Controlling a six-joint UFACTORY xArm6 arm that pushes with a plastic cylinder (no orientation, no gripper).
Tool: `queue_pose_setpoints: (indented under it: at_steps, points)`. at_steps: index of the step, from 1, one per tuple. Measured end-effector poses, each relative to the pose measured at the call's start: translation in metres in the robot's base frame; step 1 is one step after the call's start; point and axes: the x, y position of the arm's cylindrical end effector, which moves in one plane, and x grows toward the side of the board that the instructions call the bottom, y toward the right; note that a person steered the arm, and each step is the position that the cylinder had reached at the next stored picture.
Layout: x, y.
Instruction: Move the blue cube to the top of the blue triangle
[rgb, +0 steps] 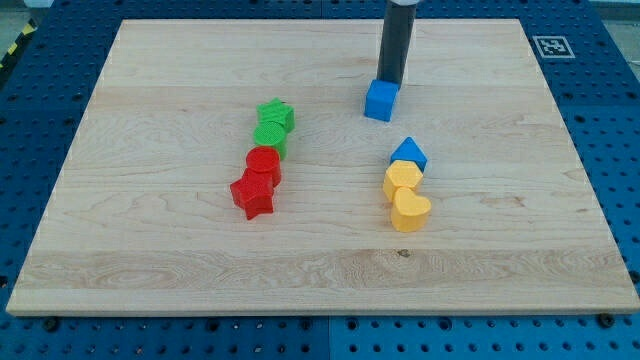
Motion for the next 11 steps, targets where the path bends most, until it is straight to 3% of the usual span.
queue_pose_setpoints:
  at_steps: [2,3,4,9,11]
  points:
    - [0.021,-0.01]
    - [0.005,-0.051]
    - [0.026,-0.055]
    - [0.053,-0.031]
    - [0.037,-0.02]
